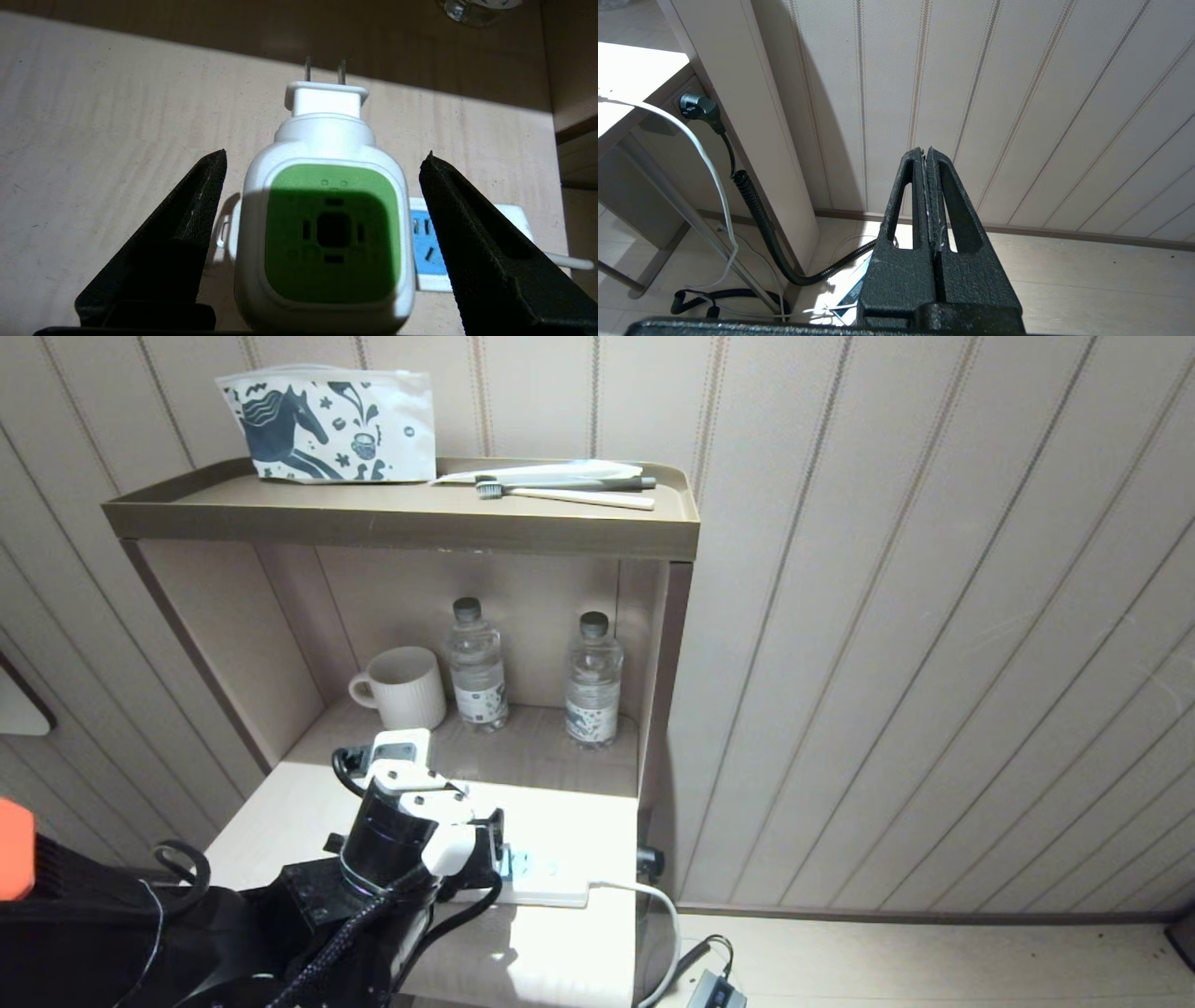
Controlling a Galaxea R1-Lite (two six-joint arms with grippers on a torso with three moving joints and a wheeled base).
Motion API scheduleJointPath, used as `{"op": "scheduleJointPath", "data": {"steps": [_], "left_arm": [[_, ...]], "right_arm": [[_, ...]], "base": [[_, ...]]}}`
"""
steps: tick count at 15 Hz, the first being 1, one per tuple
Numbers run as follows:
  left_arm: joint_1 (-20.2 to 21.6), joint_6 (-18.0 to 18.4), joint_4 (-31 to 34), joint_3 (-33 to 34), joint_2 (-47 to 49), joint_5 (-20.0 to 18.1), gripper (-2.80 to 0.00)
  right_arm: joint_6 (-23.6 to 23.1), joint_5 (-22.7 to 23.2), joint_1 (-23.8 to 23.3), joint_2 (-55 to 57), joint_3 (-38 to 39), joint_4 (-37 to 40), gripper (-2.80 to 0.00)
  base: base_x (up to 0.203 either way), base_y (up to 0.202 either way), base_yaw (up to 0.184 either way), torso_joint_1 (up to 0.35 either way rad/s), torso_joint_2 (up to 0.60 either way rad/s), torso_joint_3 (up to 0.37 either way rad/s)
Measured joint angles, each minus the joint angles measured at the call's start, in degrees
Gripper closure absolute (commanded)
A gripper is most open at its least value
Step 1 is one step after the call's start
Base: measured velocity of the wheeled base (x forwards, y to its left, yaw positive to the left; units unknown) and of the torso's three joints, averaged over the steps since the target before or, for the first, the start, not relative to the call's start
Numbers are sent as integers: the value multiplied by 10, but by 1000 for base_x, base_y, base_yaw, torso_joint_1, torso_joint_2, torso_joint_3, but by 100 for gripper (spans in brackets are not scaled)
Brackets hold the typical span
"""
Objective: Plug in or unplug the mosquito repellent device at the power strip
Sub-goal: Insert the plug into the socket
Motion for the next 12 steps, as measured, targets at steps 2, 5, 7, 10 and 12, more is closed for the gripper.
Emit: {"op": "scheduleJointPath", "data": {"steps": [2,5,7,10,12], "left_arm": [[-15,2,-13,12,-14,3,-280],[-38,39,-88,61,-47,3,-280],[-42,83,-163,106,-58,3,-280],[-44,152,-289,165,-59,3,-280],[-40,172,-363,184,-41,6,-280]], "right_arm": [[0,0,0,0,0,0,0],[0,0,0,0,0,0,0],[0,0,0,0,0,0,0],[0,0,0,0,0,0,0],[0,0,0,0,0,0,0]], "base": [[0,0,0,0,0,0],[0,0,0,0,0,0],[0,0,0,0,0,0],[0,0,0,0,0,0],[0,0,0,0,0,0]]}}
